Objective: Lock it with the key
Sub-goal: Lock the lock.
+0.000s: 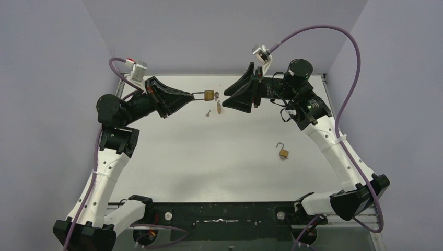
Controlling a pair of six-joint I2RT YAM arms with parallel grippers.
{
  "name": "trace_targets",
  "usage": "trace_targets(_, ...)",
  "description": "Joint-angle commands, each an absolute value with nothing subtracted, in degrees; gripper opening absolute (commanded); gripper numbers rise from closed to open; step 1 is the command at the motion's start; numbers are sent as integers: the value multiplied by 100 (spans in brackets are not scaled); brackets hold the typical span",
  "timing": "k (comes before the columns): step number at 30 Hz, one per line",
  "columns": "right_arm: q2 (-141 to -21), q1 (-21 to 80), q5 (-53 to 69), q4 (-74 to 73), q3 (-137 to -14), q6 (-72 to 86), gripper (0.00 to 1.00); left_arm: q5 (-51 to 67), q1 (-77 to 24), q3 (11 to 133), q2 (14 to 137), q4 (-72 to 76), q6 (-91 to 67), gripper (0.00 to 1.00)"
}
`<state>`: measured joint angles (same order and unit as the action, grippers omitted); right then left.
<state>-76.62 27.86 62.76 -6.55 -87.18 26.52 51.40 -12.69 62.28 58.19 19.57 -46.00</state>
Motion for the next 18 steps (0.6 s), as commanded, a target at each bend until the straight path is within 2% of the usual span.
trace_targets(1, -7831, 2939, 6130, -633, -9025, 2433, 58, 5115, -1243, 6554, 5765, 2339, -4667, 0)
trace_targets(18, -8074, 3235, 6056, -700, -9266, 2338, 44, 5180, -1233, 6511, 5761, 2532, -4814, 0)
